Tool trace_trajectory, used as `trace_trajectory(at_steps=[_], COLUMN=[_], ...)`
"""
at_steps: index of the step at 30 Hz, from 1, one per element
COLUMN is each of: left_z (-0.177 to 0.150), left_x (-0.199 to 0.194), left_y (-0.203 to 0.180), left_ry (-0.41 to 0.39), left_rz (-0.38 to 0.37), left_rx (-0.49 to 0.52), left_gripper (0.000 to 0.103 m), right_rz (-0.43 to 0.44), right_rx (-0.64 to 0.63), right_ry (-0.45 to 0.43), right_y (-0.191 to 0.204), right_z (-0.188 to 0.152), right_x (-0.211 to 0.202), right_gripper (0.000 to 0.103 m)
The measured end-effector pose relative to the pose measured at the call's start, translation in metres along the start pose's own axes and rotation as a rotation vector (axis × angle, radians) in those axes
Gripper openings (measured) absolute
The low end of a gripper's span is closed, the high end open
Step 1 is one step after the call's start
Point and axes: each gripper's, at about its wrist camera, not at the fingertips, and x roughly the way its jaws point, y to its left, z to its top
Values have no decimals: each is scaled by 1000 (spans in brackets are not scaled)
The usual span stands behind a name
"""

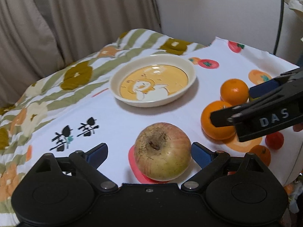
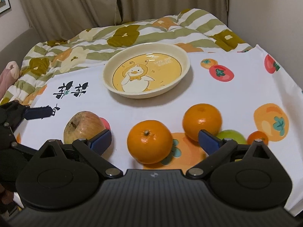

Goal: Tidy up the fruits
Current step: 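Grasp the red-yellow apple with the left tool while the right tool grasps an orange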

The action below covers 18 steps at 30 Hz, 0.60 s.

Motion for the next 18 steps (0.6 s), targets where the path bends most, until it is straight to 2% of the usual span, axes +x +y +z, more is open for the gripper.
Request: trace_trajectory(at_steps=[8, 16, 18], left_z=[-4, -3, -3], left_x=[20, 28, 31], left_y=[2, 3, 3], left_ry=[35, 41, 48], left_rz=[-81, -115, -122], left_rx=[15, 13, 10], left_gripper=[87, 86, 80], right_rz=[-15, -32, -30], right_rx=[-1, 10, 16], right_ry=[29, 44, 51], right_y=[9, 8, 7], right_z=[-5, -8, -8], right_x=[17, 26, 29], right_gripper=[100, 98, 95])
